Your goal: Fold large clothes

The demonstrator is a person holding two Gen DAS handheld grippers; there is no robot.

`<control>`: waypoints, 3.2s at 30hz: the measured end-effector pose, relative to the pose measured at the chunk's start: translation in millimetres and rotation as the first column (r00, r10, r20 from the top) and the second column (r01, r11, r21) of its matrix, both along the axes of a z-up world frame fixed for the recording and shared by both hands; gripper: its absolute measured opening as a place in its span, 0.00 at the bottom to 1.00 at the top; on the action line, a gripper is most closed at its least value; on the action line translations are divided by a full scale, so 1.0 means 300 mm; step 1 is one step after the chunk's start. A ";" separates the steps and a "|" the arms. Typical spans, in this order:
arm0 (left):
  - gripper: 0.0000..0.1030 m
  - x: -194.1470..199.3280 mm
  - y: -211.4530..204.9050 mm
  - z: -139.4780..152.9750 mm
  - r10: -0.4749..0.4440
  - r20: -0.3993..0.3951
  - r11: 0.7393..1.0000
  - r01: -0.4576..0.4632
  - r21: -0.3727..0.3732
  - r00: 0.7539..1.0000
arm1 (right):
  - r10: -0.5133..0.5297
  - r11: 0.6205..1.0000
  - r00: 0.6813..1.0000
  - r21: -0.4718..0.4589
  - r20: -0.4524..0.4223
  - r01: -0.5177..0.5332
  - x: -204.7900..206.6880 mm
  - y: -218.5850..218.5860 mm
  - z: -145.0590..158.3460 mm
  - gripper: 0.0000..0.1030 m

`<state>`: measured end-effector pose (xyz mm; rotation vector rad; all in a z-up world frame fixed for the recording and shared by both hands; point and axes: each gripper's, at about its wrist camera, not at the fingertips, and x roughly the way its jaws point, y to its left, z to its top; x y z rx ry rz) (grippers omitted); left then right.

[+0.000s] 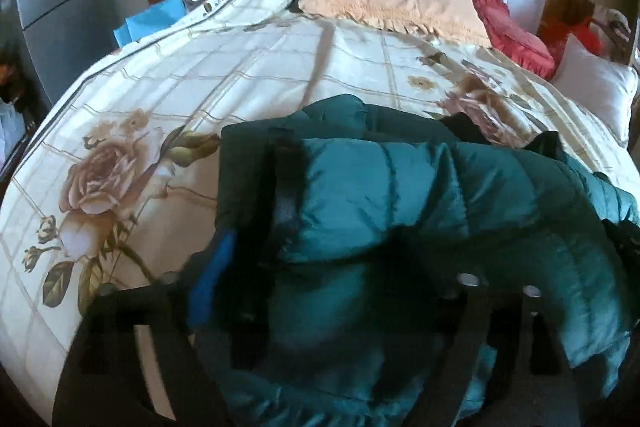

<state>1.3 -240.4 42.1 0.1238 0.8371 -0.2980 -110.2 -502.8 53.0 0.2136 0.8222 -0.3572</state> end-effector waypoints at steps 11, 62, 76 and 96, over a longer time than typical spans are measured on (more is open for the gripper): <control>0.98 0.036 0.027 -0.044 0.020 -0.040 0.998 -0.023 -0.058 0.999 | -0.029 1.000 0.999 0.002 -0.014 0.029 -0.008 -0.013 -0.013 0.77; 0.99 -0.191 0.299 0.132 -0.009 0.053 0.998 0.012 -0.058 0.999 | -0.063 0.993 0.998 0.103 0.022 0.061 -0.581 -0.070 0.073 0.85; 0.99 -0.469 0.535 0.131 0.001 0.043 0.998 0.001 -0.065 0.999 | -0.037 0.984 0.998 0.171 -0.057 0.047 -0.867 0.039 -0.030 0.86; 0.99 -0.670 0.672 0.042 -0.028 -0.042 0.999 0.026 -0.032 0.999 | -0.009 0.980 0.995 0.196 -0.102 0.029 -1.009 0.106 -0.068 0.88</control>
